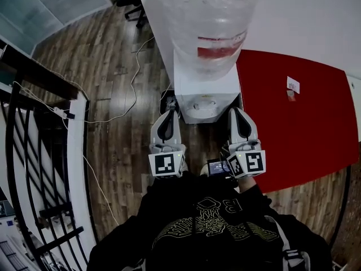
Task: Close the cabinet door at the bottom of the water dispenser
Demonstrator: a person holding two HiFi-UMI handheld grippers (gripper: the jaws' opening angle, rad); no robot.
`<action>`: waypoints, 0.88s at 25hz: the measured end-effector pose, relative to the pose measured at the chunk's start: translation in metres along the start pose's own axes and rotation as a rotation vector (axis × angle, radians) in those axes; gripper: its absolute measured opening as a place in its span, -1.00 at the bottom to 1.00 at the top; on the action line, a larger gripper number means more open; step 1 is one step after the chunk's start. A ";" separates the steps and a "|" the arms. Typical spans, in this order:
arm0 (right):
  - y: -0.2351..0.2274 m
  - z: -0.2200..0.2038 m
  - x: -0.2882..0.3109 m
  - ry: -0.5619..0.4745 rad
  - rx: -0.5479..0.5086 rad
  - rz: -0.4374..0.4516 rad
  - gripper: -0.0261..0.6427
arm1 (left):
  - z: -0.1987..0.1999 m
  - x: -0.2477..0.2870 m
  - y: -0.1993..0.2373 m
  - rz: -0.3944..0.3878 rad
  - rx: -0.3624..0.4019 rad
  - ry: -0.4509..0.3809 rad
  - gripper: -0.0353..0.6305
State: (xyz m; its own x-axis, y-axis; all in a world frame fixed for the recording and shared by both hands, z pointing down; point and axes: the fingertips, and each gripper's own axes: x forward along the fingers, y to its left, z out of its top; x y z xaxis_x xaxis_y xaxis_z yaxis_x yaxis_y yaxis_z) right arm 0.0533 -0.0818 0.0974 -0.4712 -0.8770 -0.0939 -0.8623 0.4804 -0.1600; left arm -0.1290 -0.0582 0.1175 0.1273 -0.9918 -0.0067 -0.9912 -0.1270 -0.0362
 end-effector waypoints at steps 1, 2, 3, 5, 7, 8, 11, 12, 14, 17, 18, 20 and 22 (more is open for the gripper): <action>0.001 0.002 0.001 -0.003 -0.006 -0.003 -0.93 | 0.005 0.002 0.001 -0.002 0.005 -0.015 -0.88; 0.001 0.003 0.003 -0.005 -0.011 -0.008 -0.93 | 0.010 0.004 0.003 -0.002 0.014 -0.030 -0.88; 0.001 0.004 0.006 -0.006 -0.015 -0.012 -0.93 | 0.013 0.007 0.005 -0.002 0.021 -0.039 -0.88; 0.001 0.007 0.010 -0.009 -0.025 -0.020 -0.93 | 0.015 0.013 0.009 -0.001 0.018 -0.041 -0.88; 0.001 0.007 0.013 -0.010 -0.038 -0.027 -0.93 | 0.014 0.016 0.014 0.011 0.005 -0.038 -0.88; 0.001 0.007 0.014 -0.007 -0.045 -0.033 -0.93 | 0.013 0.016 0.016 0.016 -0.002 -0.037 -0.88; -0.001 0.005 0.015 0.009 -0.069 -0.051 -0.93 | 0.013 0.019 0.017 0.012 -0.011 -0.036 -0.88; -0.001 0.003 0.016 0.016 -0.074 -0.054 -0.93 | 0.013 0.020 0.016 0.008 -0.011 -0.037 -0.88; -0.002 0.000 0.018 0.029 -0.079 -0.055 -0.93 | 0.012 0.021 0.014 0.001 -0.011 -0.038 -0.88; -0.001 -0.002 0.018 0.036 -0.081 -0.055 -0.93 | 0.011 0.022 0.011 -0.009 -0.009 -0.035 -0.88; -0.001 -0.003 0.018 0.037 -0.081 -0.056 -0.93 | 0.010 0.022 0.010 -0.010 -0.010 -0.032 -0.88; 0.000 -0.004 0.018 0.038 -0.080 -0.056 -0.93 | 0.009 0.022 0.010 -0.012 -0.013 -0.029 -0.88; 0.001 -0.004 0.017 0.041 -0.079 -0.054 -0.93 | 0.008 0.021 0.010 -0.015 -0.013 -0.030 -0.88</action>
State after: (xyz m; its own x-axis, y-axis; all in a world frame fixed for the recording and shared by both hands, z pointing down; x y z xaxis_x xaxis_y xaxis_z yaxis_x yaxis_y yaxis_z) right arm 0.0439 -0.0965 0.0996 -0.4292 -0.9020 -0.0472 -0.8979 0.4318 -0.0854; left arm -0.1358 -0.0807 0.1086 0.1427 -0.9891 -0.0365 -0.9896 -0.1419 -0.0232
